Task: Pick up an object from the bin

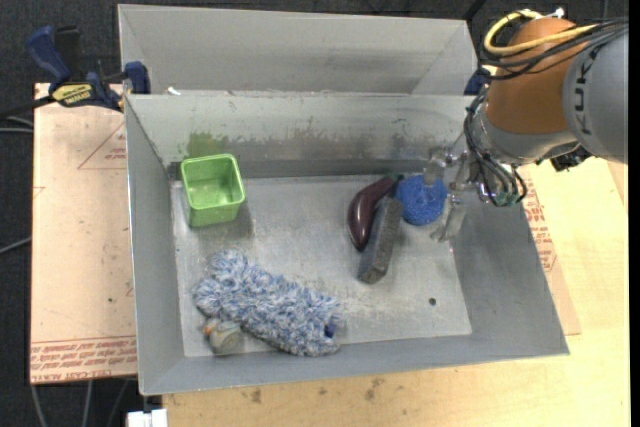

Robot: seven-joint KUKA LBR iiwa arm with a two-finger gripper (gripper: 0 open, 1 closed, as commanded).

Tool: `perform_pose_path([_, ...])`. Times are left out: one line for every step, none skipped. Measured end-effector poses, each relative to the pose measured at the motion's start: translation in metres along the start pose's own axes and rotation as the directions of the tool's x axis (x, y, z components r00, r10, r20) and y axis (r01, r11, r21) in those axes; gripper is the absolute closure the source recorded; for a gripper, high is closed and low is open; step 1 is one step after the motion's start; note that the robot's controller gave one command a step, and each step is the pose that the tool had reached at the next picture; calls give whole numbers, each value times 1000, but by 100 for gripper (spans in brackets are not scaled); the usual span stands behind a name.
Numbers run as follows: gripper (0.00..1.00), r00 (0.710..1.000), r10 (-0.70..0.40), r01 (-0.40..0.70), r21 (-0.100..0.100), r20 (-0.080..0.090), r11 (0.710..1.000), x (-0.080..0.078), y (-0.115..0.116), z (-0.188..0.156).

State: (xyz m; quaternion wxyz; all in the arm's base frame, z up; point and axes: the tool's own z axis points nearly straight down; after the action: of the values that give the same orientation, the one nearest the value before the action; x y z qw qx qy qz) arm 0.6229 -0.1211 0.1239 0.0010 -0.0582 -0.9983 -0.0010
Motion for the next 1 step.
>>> perform_pose_path([0, 998, 62, -62, 0, 8, 998, -8, 6, -26])
